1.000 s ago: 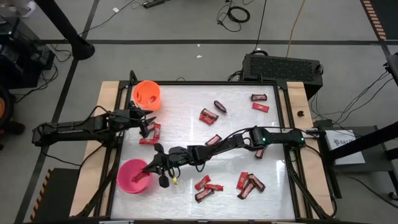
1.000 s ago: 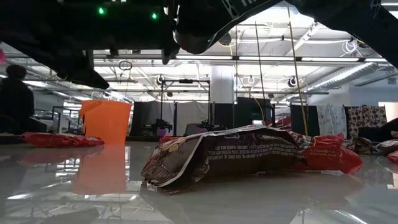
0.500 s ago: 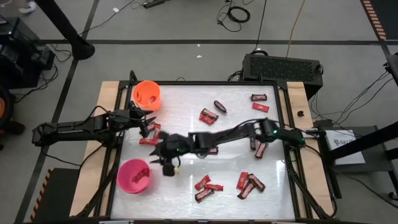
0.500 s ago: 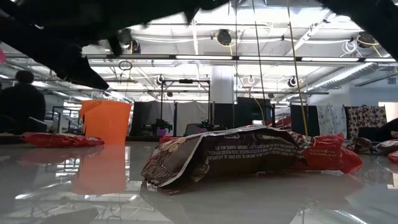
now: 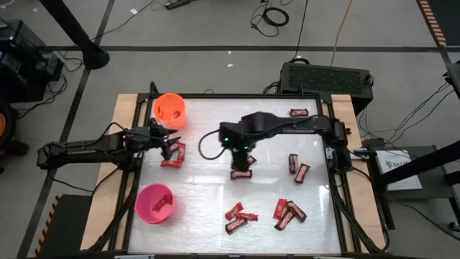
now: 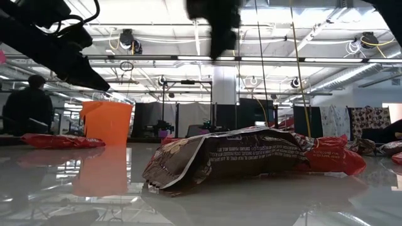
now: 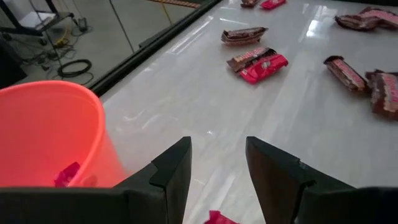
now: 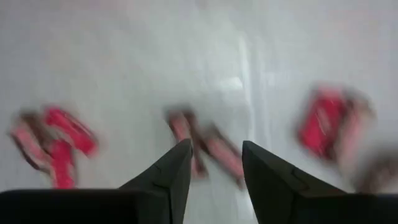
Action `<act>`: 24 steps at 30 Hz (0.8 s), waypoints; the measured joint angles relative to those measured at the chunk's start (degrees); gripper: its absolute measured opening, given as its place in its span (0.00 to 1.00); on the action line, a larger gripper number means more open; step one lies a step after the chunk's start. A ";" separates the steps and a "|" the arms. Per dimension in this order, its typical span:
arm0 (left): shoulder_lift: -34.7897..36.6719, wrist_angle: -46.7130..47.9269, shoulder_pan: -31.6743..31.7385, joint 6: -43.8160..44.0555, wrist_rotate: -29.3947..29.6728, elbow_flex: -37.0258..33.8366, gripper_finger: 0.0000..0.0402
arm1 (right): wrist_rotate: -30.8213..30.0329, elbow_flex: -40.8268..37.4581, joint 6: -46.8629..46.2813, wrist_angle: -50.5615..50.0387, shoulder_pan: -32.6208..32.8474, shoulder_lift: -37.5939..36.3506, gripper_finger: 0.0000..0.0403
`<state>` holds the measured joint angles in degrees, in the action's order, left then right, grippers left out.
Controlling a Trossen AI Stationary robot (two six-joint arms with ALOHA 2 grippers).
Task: Sort candy by brand, put in halloween buckets
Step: Put the red chocolate bar into the pink bucket
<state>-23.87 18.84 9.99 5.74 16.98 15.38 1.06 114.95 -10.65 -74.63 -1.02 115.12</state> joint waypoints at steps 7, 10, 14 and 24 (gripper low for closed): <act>-0.01 1.63 -0.01 1.46 -2.59 0.00 0.40 | -7.21 -15.82 -7.42 -7.22 -1.81 -7.37 0.33; 0.01 1.69 0.00 1.51 -3.47 0.00 0.40 | -9.71 -26.99 -10.36 -5.63 -4.32 -12.95 0.33; -0.01 1.66 -0.01 2.57 -3.46 0.00 0.40 | -11.55 -41.19 -14.97 -2.21 -12.96 -20.77 0.33; -0.01 -1.68 -0.01 1.42 -3.42 -0.02 0.40 | -11.43 -58.66 -9.57 10.59 -37.06 -27.29 0.33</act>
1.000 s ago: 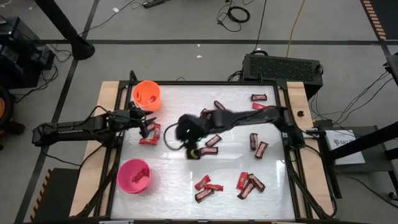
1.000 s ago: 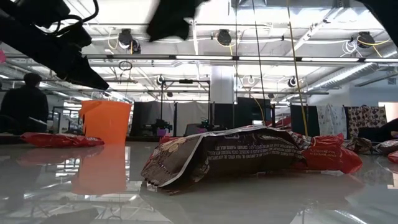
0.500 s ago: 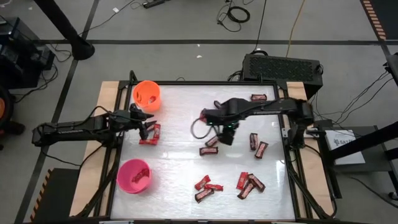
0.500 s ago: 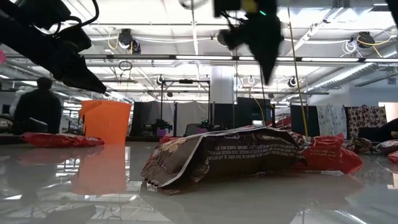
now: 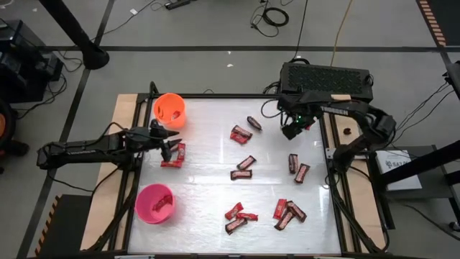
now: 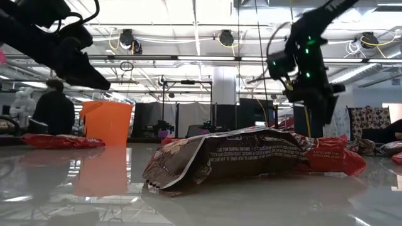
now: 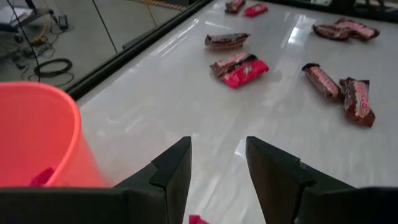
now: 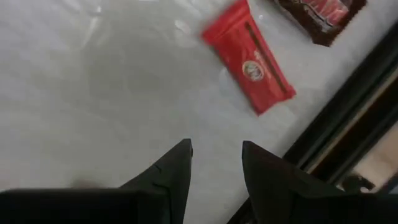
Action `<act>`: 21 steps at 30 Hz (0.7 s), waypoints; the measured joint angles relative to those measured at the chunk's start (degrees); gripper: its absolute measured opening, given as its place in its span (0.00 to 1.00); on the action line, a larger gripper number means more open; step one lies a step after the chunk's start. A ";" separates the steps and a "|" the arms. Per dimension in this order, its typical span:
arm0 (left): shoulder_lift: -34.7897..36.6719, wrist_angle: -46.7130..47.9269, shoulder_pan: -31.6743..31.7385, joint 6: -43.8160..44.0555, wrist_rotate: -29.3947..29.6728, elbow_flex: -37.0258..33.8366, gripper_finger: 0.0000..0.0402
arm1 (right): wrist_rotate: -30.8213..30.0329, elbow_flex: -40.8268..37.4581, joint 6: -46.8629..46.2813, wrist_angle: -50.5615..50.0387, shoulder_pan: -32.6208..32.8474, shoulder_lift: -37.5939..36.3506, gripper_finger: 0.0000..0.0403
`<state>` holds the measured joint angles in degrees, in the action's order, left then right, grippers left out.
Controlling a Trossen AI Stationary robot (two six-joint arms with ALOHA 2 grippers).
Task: Sort candy by brand, put in halloween buckets
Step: Put the red chocolate bar into the pink bucket
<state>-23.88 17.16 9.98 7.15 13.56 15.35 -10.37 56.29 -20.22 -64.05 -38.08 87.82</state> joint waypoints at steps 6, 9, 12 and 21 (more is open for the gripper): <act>0.00 -2.31 0.01 -0.51 0.03 0.00 0.40 | -0.19 -1.99 14.75 7.33 -4.27 0.34 0.33; 0.00 -3.22 0.00 -1.57 0.06 0.00 0.40 | -0.02 -1.99 22.28 9.46 -4.75 0.34 0.33; 0.00 -3.82 0.00 -1.92 0.09 0.00 0.40 | 0.11 -1.99 26.49 11.29 -4.73 0.34 0.33; 0.00 -3.84 0.00 -1.92 0.15 0.00 0.40 | -0.27 -1.97 31.84 12.58 -4.75 0.34 0.44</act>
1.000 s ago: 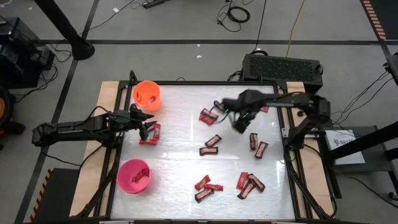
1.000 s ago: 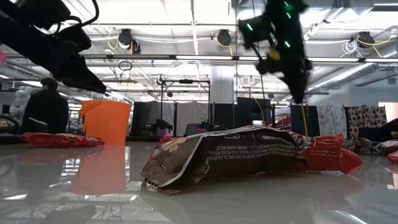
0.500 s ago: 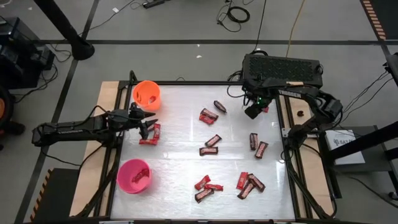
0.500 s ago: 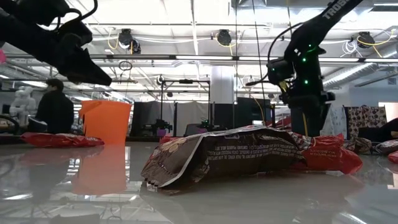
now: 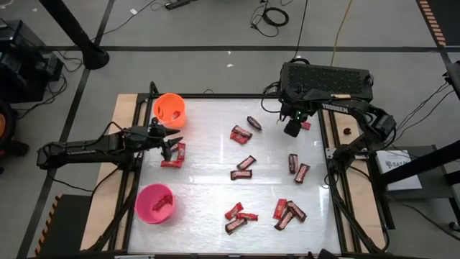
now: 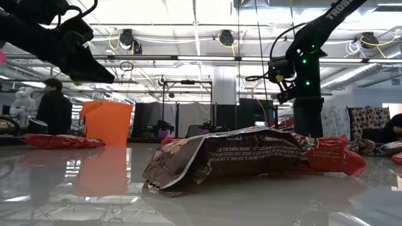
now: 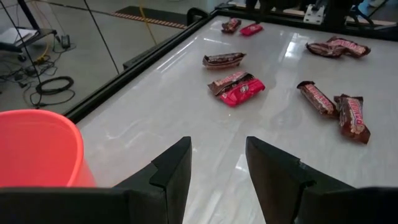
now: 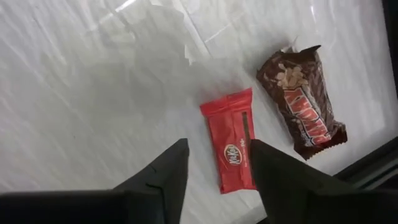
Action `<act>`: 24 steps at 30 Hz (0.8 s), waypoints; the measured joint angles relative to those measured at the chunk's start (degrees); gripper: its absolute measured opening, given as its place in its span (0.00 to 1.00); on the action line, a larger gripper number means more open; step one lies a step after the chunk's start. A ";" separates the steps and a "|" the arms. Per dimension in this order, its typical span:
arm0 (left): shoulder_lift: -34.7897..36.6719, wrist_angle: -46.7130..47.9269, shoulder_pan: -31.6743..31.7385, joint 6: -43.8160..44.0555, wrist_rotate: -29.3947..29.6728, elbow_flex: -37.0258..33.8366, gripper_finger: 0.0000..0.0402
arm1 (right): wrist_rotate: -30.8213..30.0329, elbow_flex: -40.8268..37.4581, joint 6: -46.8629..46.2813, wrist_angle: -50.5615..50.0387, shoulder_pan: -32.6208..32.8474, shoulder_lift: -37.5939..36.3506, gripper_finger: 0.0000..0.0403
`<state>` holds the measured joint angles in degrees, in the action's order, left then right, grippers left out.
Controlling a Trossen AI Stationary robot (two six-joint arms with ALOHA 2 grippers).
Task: Sort candy by brand, put in halloween buckets
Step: Put the red chocolate bar into the pink bucket
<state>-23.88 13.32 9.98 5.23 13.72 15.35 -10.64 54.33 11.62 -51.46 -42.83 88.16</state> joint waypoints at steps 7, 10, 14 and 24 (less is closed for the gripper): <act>0.00 0.00 0.00 0.00 0.00 0.00 0.40 | -4.01 0.04 -0.28 -0.32 -1.85 2.73 0.66; 0.00 0.02 0.00 0.02 0.00 0.00 0.40 | -4.44 0.04 0.13 -0.33 -2.91 6.53 0.70; 0.00 0.03 0.02 0.01 0.00 0.00 0.40 | -8.23 0.27 2.22 -0.37 -3.36 11.06 0.72; 0.00 0.04 0.00 -0.07 0.02 0.00 0.40 | -6.18 2.04 4.28 -1.36 -3.34 13.47 0.67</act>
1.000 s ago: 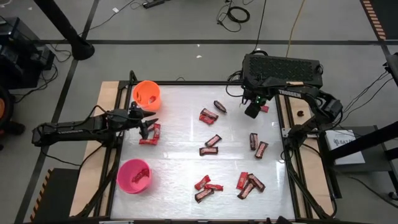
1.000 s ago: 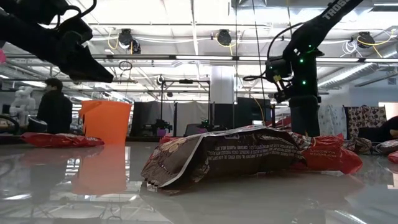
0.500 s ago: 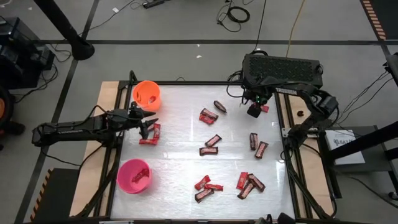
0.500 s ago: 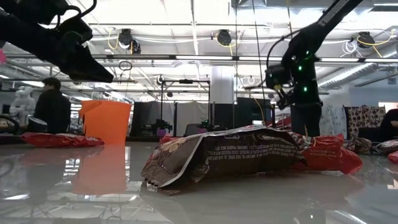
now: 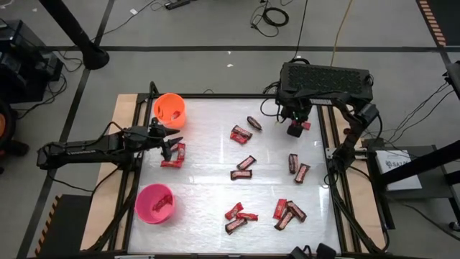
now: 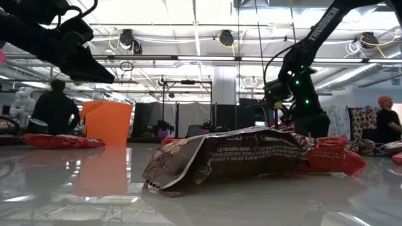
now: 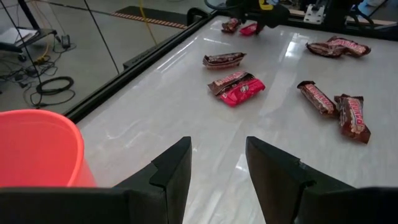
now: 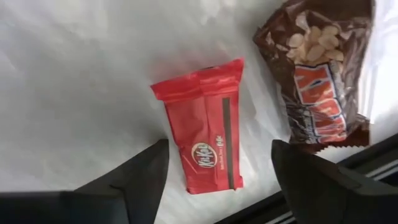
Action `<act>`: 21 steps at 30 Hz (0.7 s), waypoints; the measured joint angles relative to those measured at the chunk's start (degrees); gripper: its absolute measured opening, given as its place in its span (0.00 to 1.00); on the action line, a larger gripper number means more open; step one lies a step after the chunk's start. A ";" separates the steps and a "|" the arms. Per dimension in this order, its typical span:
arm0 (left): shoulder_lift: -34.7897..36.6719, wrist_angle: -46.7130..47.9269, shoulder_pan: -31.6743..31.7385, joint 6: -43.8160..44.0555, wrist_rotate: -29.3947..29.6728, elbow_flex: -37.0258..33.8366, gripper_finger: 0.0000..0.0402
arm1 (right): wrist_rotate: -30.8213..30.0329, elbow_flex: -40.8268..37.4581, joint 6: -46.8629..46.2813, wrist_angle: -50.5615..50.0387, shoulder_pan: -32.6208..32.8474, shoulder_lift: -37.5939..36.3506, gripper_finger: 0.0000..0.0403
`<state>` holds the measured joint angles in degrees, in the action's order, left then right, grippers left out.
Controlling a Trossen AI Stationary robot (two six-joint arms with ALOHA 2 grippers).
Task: Sort candy by brand, put in halloween buckets
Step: Put the red chocolate bar into the pink bucket
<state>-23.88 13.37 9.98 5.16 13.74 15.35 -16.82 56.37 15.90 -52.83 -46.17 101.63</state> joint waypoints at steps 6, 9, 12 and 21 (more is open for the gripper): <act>0.00 0.00 0.02 0.05 0.00 0.00 0.40 | 3.57 1.26 -0.73 -1.90 0.00 0.32 0.47; 0.00 0.02 0.01 0.03 0.00 0.00 0.40 | 4.37 1.73 -1.50 -2.77 0.10 0.34 0.35; 0.00 0.02 0.01 0.05 0.00 0.00 0.40 | 4.37 2.23 -2.34 -2.96 0.11 0.34 0.22; 0.00 0.02 0.01 0.08 -0.02 0.00 0.40 | 12.96 7.87 -7.81 -9.89 1.17 0.32 0.04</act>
<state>-23.88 13.39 9.98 5.24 13.72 15.35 -3.86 64.24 8.09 -62.71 -45.00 101.95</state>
